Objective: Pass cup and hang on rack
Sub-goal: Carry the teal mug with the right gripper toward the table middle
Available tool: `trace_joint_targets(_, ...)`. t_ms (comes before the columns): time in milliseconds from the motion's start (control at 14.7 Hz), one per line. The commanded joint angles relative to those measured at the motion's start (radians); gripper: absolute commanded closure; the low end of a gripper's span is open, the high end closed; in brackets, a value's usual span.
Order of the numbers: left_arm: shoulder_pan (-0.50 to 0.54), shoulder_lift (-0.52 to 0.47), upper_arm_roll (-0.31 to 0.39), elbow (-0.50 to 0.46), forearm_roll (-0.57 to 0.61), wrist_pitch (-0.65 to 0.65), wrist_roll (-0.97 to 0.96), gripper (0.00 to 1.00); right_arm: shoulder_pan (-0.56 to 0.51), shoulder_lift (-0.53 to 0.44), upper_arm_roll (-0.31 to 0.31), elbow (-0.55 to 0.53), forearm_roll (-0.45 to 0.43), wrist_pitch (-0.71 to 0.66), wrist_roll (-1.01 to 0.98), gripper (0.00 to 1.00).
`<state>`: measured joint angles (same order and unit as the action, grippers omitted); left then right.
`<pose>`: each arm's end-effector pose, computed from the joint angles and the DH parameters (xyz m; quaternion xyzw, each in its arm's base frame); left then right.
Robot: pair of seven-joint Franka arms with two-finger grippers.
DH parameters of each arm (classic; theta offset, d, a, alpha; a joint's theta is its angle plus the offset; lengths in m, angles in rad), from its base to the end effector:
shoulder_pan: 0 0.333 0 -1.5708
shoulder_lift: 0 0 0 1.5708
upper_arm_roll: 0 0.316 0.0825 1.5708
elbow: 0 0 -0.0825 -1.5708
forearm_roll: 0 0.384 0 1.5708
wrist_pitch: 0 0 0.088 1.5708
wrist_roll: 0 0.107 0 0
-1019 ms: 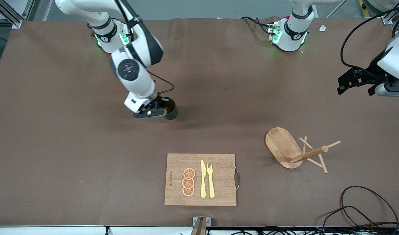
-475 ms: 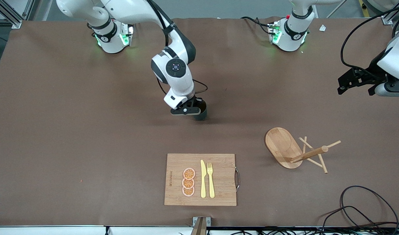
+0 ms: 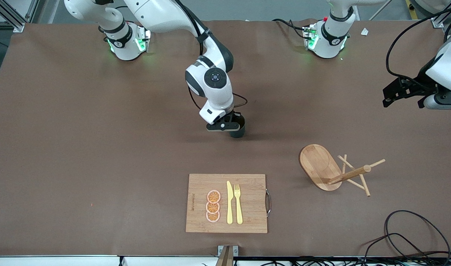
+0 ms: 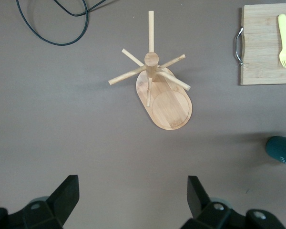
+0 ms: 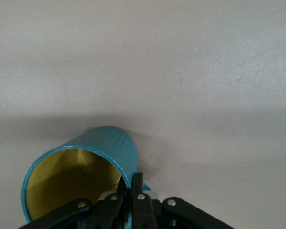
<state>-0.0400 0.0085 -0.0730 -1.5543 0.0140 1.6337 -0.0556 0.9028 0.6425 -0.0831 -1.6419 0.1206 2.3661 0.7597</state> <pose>0.5604 -0.0620 0.6334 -0.9989 0.0289 -0.0359 0.0037 0.4688 0.5149 0.2494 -0.9989 0.0020 -0.0161 0.0439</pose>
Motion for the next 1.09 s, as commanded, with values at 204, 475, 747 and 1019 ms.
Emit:
trace_joint_targets(204, -0.017, 0.022, -0.013, 0.011, 0.018, 0.003, -0.208, 0.00, 0.010, 0.019, -0.012, 0.074, -0.038, -0.118, 0.009, 0.91)
trace_joint_targets(475, -0.017, 0.031, -0.100, 0.011, 0.029, 0.003, -0.450, 0.00, 0.008, 0.016, -0.012, 0.096, -0.038, -0.166, 0.018, 0.01)
trace_joint_targets(747, -0.018, 0.063, -0.213, 0.014, 0.101, 0.012, -0.694, 0.00, -0.011, 0.002, -0.014, 0.109, -0.035, -0.189, 0.007, 0.00)
trace_joint_targets(1019, -0.018, 0.134, -0.344, 0.014, 0.188, 0.054, -0.953, 0.00, -0.111, -0.116, -0.012, 0.129, -0.024, -0.352, -0.106, 0.00)
